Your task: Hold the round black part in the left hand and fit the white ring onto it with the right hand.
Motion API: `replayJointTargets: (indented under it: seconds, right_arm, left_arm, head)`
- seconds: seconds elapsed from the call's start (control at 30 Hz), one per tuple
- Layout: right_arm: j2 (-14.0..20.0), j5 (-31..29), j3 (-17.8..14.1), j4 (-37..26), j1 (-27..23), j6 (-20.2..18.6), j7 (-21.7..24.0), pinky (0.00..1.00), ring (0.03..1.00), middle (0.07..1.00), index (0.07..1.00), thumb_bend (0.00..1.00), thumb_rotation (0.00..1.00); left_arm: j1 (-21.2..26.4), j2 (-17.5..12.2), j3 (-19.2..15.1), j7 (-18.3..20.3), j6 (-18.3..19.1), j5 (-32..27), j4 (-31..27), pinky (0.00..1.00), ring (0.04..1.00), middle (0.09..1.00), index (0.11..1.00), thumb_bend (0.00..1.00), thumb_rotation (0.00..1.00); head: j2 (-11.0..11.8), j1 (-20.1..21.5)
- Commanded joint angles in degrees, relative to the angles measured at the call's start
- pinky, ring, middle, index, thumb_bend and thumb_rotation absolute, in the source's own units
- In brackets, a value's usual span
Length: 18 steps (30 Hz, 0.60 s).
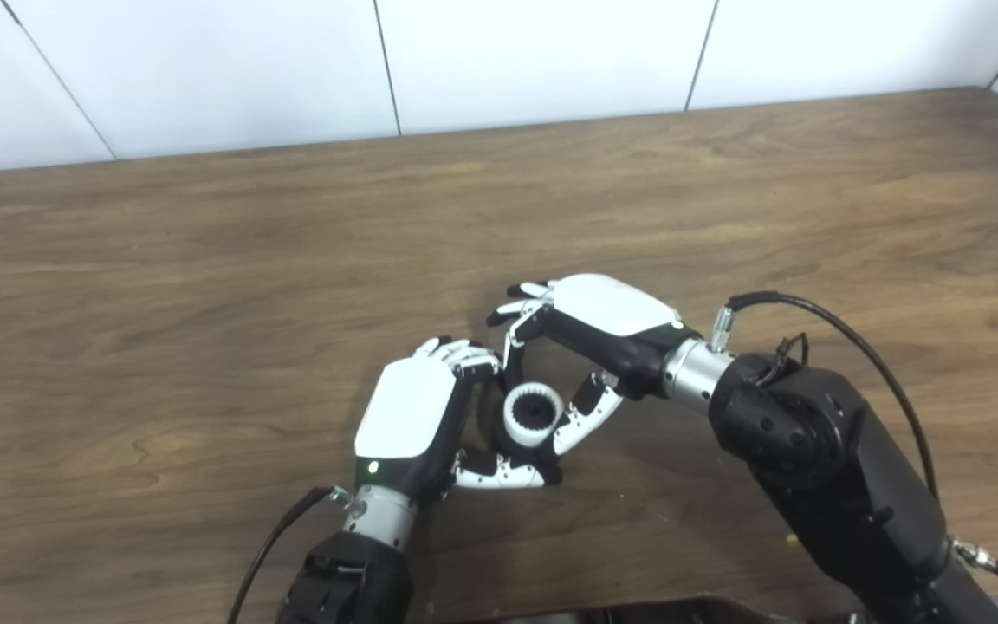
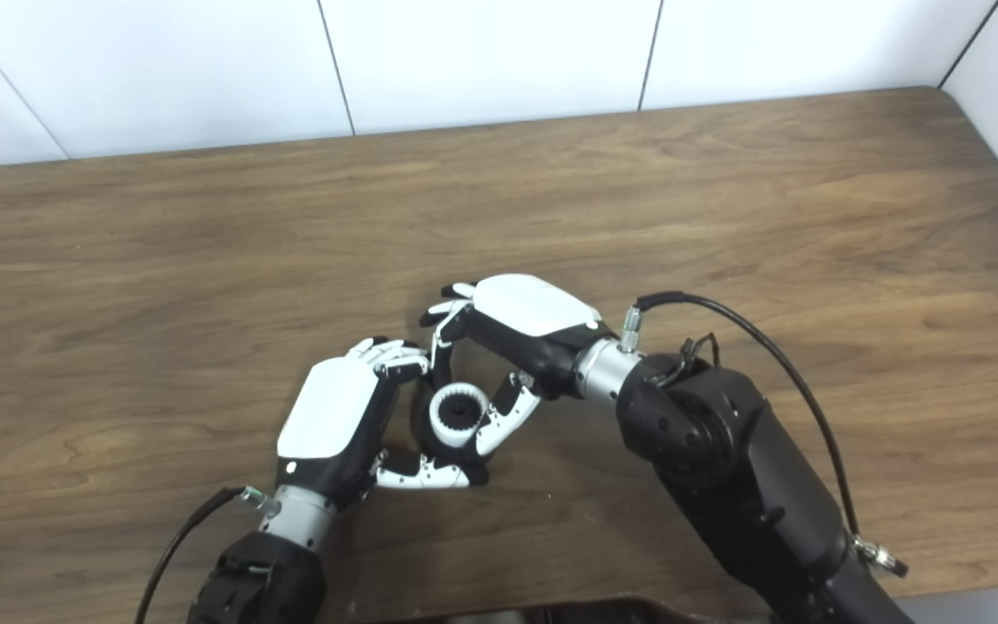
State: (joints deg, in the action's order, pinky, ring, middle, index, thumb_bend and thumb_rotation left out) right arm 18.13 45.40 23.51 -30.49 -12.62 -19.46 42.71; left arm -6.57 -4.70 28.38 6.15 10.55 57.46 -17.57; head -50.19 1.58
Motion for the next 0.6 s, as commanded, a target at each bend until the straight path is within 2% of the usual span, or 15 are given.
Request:
replayJointTargets:
  seconds: [0.0, 0.23, 0.37, 0.4, 0.43, 0.57]
  right_arm:
    - [-0.1, 0.3, -0.9, -0.1, -1.1, 0.9, -1.6, 1.00, 0.965, 0.877, 0.485, 0.52, 0.14]
    - [0.2, -0.3, -1.1, 0.6, -1.3, 1.4, -1.9, 1.00, 0.965, 0.881, 0.490, 0.52, 0.15]
    - [0.3, 0.2, -1.0, -0.3, -1.8, 0.8, -1.2, 1.00, 0.991, 0.918, 0.496, 0.52, 0.16]
    - [0.3, 0.3, -1.0, -0.4, -1.9, 0.7, -1.1, 1.00, 0.997, 0.928, 0.591, 0.73, 0.26]
    - [0.4, 0.4, -1.0, -0.5, -2.0, 0.6, -1.0, 1.00, 0.999, 0.934, 0.628, 0.80, 0.30]
    - [0.5, 1.0, -0.9, -1.0, -2.5, 1.0, -0.6, 1.00, 1.000, 0.953, 0.702, 0.93, 0.34]
  left_arm:
    - [-0.2, 0.5, 0.9, 2.7, 0.8, -0.1, 1.2, 0.90, 0.810, 0.741, 0.483, 0.52, 0.06]
    - [0.0, 0.9, 0.9, 3.0, 1.0, -0.2, 1.2, 0.90, 0.813, 0.744, 0.484, 0.52, 0.05]
    - [0.1, 0.8, 0.9, 2.9, 0.9, -0.2, 1.3, 0.90, 0.811, 0.741, 0.484, 0.52, 0.05]
    - [0.2, 0.8, 0.8, 2.9, 0.9, -0.3, 1.3, 0.90, 0.811, 0.741, 0.484, 0.52, 0.05]
    - [0.2, 0.8, 0.8, 3.0, 0.9, -0.3, 1.3, 0.90, 0.811, 0.741, 0.484, 0.52, 0.05]
    - [0.3, 0.8, 0.8, 2.9, 0.9, -0.4, 1.4, 0.91, 0.811, 0.740, 0.484, 0.52, 0.05]
  head:
    - [0.0, 0.0]
    - [0.2, -0.1]
    - [0.3, 0.0]
    - [0.3, 0.0]
    - [0.3, 0.0]
    - [0.4, 0.2]
